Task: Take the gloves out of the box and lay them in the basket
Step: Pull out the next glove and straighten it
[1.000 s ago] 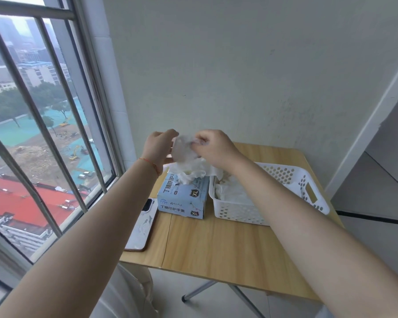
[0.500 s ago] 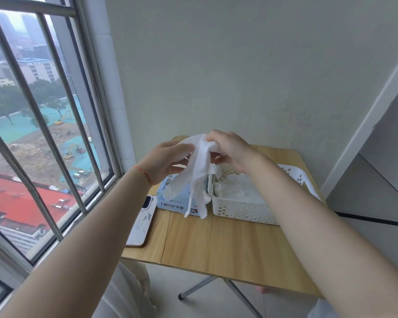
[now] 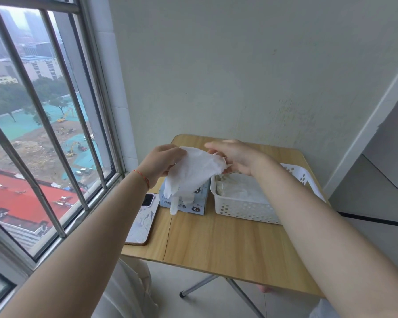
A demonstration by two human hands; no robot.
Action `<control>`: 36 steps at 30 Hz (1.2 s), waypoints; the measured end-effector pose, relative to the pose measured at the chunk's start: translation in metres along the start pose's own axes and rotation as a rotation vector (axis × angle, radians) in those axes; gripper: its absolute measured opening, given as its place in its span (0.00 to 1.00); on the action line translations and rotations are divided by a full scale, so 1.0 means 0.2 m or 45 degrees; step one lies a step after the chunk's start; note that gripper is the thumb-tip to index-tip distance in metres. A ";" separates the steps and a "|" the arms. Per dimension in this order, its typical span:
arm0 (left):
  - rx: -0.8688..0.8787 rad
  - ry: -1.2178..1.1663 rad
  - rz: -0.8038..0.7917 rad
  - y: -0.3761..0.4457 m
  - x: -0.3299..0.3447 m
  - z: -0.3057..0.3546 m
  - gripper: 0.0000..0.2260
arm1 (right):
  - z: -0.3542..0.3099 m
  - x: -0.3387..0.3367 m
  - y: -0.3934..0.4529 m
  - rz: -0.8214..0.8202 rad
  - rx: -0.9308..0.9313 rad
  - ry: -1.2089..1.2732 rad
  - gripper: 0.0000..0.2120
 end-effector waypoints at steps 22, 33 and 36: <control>0.265 0.069 -0.313 -0.01 0.15 0.10 0.09 | -0.20 0.07 -0.08 0.193 -0.313 -0.297 0.07; 0.141 -0.018 -0.394 -0.01 0.11 0.04 0.11 | -0.25 0.03 -0.08 0.426 -0.365 -0.493 0.06; 0.139 -0.147 -0.473 -0.03 0.13 0.06 0.09 | -0.27 0.06 -0.07 0.434 -0.393 -0.445 0.08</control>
Point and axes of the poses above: each hand's wrist, its own y-axis towards the middle knuckle, its own x-axis out of the palm, z = x × y, the point moved 7 cm from there along y, towards the middle knuckle, and after that the axes turned 7 degrees about y, right-handed, at the moved point
